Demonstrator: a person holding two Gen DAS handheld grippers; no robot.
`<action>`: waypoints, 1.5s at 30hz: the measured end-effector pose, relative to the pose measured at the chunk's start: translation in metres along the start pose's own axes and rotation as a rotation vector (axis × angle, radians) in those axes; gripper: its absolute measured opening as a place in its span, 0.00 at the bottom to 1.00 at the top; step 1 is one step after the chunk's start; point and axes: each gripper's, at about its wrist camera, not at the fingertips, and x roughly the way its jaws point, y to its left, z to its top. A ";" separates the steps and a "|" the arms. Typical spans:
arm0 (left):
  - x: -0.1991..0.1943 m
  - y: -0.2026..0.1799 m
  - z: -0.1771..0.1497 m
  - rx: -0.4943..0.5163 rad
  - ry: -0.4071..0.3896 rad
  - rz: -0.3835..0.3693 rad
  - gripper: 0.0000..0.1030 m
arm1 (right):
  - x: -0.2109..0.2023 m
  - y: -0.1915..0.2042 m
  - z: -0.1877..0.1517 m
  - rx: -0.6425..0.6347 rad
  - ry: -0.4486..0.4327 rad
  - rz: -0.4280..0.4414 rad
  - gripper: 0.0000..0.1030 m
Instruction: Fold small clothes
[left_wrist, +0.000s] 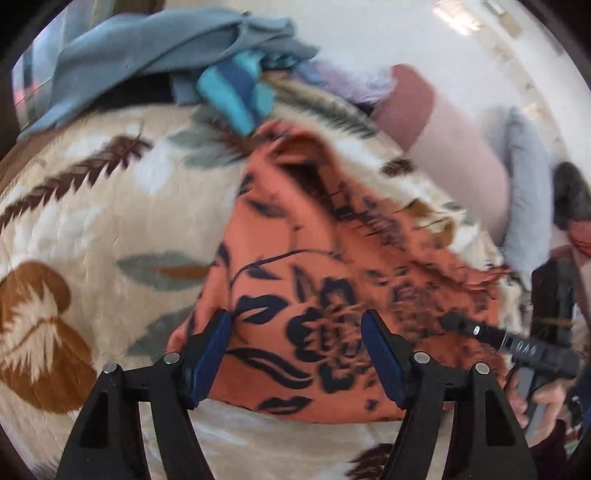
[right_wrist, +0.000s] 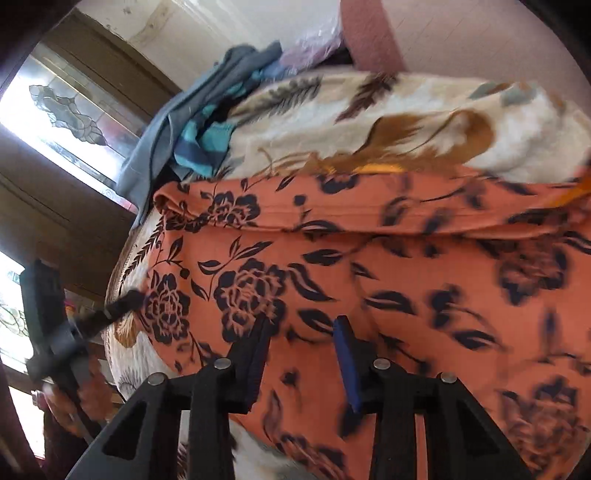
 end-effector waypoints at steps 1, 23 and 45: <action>0.003 0.006 0.000 -0.021 0.002 -0.022 0.68 | 0.017 0.003 0.009 -0.004 0.031 -0.017 0.36; 0.003 0.008 -0.011 0.042 0.021 0.161 0.72 | -0.081 -0.096 -0.060 0.096 -0.145 -0.371 0.36; -0.010 -0.008 -0.030 0.013 0.132 0.356 0.83 | -0.143 -0.066 -0.152 0.150 -0.164 -0.285 0.38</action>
